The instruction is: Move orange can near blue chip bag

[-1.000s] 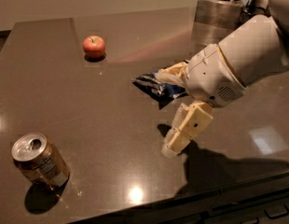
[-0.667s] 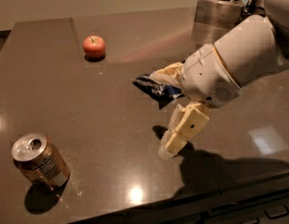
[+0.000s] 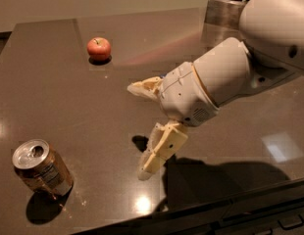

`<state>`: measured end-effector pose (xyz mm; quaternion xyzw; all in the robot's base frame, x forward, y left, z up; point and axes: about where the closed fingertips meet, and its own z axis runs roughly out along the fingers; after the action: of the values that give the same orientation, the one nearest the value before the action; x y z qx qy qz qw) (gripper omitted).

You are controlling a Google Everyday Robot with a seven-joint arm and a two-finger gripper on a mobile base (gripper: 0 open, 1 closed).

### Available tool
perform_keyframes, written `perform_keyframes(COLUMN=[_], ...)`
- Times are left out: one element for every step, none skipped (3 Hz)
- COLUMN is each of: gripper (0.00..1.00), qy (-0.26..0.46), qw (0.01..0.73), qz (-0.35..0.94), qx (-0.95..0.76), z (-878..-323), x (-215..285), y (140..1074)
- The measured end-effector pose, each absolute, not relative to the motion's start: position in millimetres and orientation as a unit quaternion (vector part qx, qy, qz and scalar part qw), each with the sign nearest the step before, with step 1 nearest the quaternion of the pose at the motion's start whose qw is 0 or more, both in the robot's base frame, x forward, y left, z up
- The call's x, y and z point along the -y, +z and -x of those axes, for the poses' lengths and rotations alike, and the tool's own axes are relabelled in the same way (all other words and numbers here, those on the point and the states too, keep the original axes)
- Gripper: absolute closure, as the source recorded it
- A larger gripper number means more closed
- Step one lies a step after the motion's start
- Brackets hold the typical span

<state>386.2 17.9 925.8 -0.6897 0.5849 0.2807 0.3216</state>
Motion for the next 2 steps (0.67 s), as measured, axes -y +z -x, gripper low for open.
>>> perform_keyframes(gripper=[0.0,0.0], qy=[0.303,0.325], qw=[0.336,0.339], qz=[0.69,0.692], qx=[-0.565,-0.548], z=[-382.0,-373.2], x=[-43.0,-69.3], y=[921.4,916.9])
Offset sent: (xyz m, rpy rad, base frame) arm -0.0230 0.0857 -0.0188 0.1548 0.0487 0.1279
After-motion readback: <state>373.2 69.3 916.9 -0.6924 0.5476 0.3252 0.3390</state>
